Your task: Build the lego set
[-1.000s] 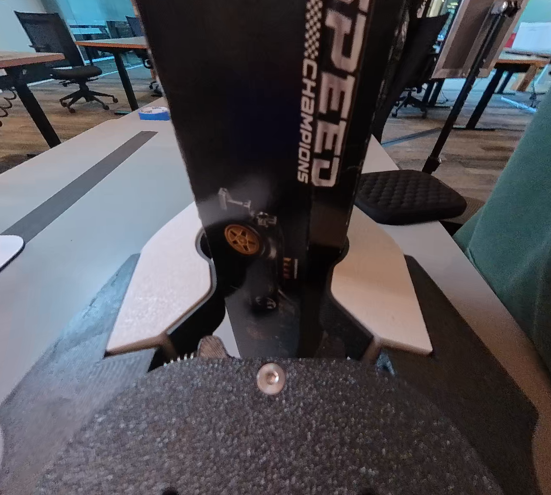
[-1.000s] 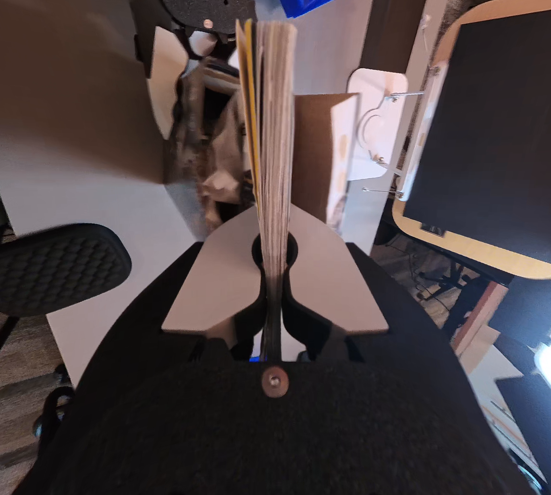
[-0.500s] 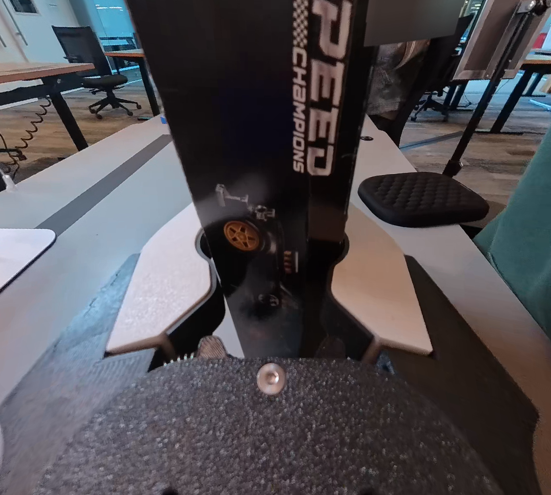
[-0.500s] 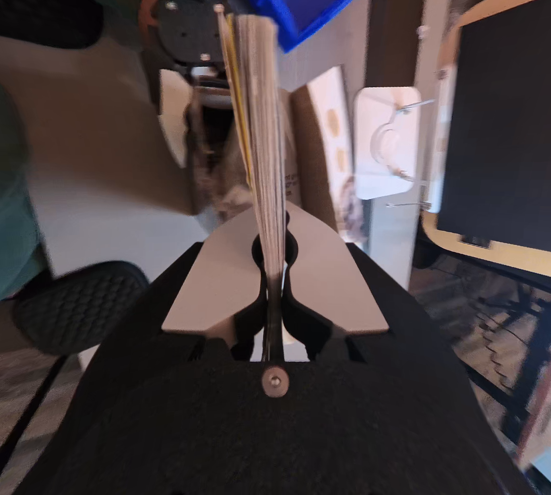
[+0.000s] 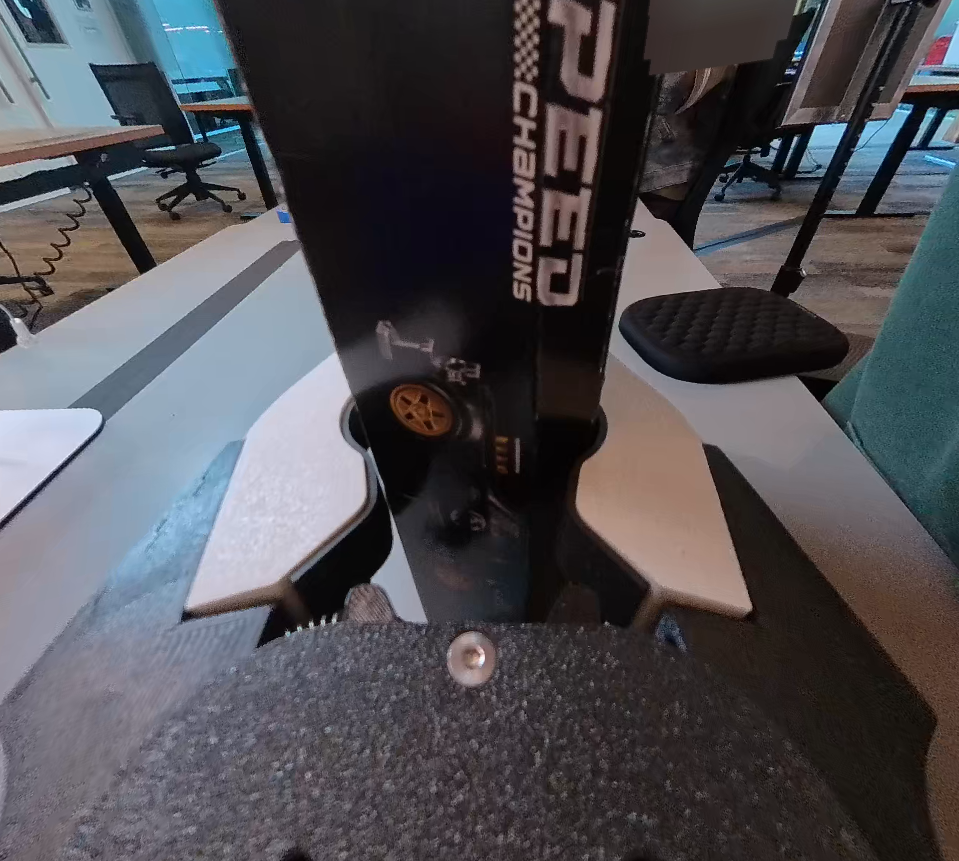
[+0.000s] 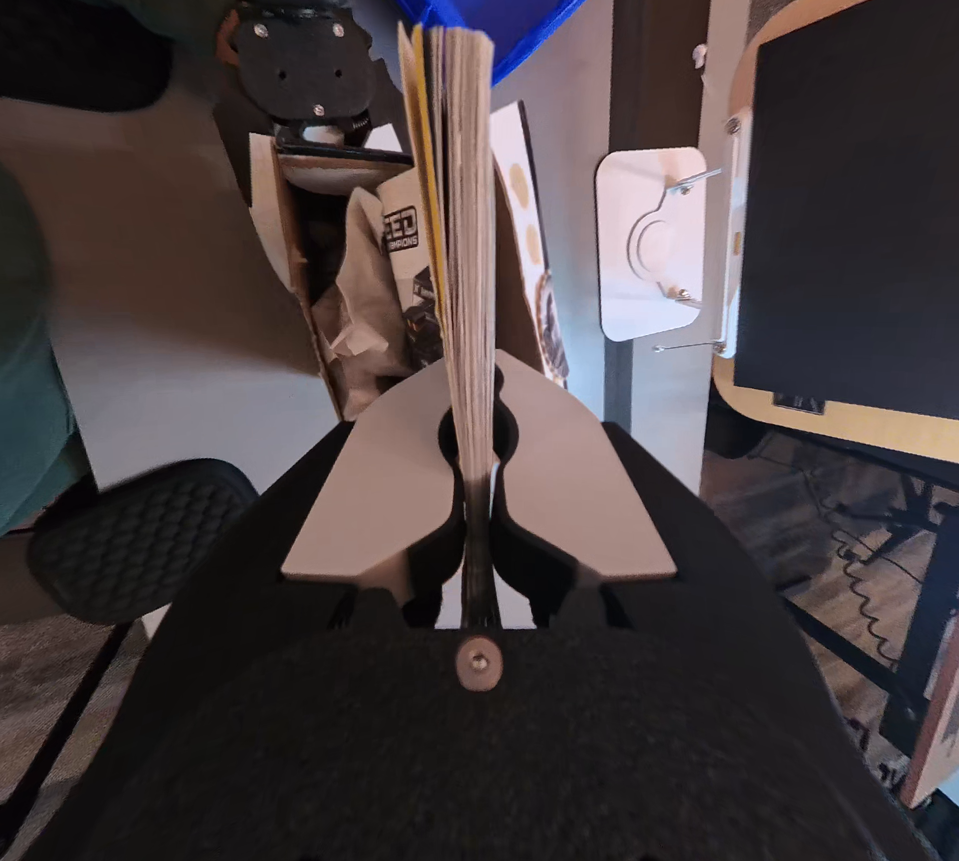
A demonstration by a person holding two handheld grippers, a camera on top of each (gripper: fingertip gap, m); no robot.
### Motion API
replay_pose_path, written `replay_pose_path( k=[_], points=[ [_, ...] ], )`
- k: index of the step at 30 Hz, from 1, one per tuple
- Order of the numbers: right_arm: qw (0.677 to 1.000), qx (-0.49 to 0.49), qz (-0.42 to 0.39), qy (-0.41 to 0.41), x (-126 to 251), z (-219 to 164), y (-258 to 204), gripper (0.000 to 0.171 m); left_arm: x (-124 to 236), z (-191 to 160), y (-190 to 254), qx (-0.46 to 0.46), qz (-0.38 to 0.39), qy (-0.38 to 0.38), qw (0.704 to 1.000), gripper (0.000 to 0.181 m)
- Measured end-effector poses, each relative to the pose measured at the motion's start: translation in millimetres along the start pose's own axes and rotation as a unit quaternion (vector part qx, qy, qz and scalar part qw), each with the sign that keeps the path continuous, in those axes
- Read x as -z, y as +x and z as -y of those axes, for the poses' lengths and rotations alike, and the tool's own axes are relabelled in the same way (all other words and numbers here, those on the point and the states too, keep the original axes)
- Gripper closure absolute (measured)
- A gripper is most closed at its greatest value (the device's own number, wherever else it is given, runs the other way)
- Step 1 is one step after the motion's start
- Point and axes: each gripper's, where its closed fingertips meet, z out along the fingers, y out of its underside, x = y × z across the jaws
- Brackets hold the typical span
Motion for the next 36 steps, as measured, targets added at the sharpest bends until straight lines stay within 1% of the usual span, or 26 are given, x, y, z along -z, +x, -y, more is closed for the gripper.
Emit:
replay_pose_path(
  k=[3,4,5,8,9,10,13,16,18,21,24,27,28,31,33,36],
  points=[
    [1.000,0.010,0.005,-0.009,-22,-7,-10,0.166,-1,0,3,-0.012,-0.004,0.000,1.000,0.101],
    [0.999,0.008,0.024,-0.020,-31,-11,-16,0.166,-2,1,6,-0.020,-0.005,-0.001,1.000,0.101],
    [0.999,0.008,0.028,-0.021,-32,-10,-18,0.166,-2,0,5,-0.017,-0.003,-0.003,1.000,0.101],
    [1.000,0.015,-0.004,0.001,-9,6,-3,0.166,0,0,3,-0.009,0.000,-0.002,1.000,0.101],
    [1.000,0.018,-0.018,0.000,-7,6,1,0.166,1,0,2,-0.004,0.001,0.000,1.000,0.101],
    [0.999,0.021,-0.025,0.001,-11,5,1,0.166,2,0,1,0.000,0.000,0.003,1.000,0.101],
    [1.000,0.019,0.009,-0.018,-35,-8,-17,0.165,-1,0,4,-0.011,0.001,0.002,1.000,0.100],
    [1.000,0.017,-0.019,0.012,-15,6,-5,0.166,1,0,2,0.001,0.002,0.002,1.000,0.100],
    [0.999,0.019,-0.048,0.004,-5,4,6,0.166,2,1,-1,0.010,0.005,0.007,1.000,0.100],
    [0.999,0.006,-0.036,0.005,-3,-4,8,0.166,2,1,0,0.009,0.000,0.007,1.000,0.100],
    [1.000,0.018,-0.001,-0.006,2,-10,-1,0.166,1,1,1,0.008,-0.002,0.010,1.000,0.100],
    [0.998,0.045,-0.009,-0.033,-6,-12,-7,0.166,1,1,-1,0.017,0.003,0.015,1.000,0.100],
    [0.998,0.047,-0.011,-0.036,-10,-10,-7,0.166,1,1,-1,0.016,0.002,0.015,1.000,0.100],
    [0.999,0.036,0.022,-0.021,-26,2,-17,0.166,0,1,4,-0.005,0.000,0.004,1.000,0.100],
    [0.998,0.053,-0.011,-0.017,-32,9,-9,0.167,2,0,0,0.013,0.008,0.005,1.000,0.101],
    [0.998,0.054,-0.017,0.017,-31,25,-9,0.167,7,-1,-2,0.016,0.012,0.006,1.000,0.101]
  ],
)
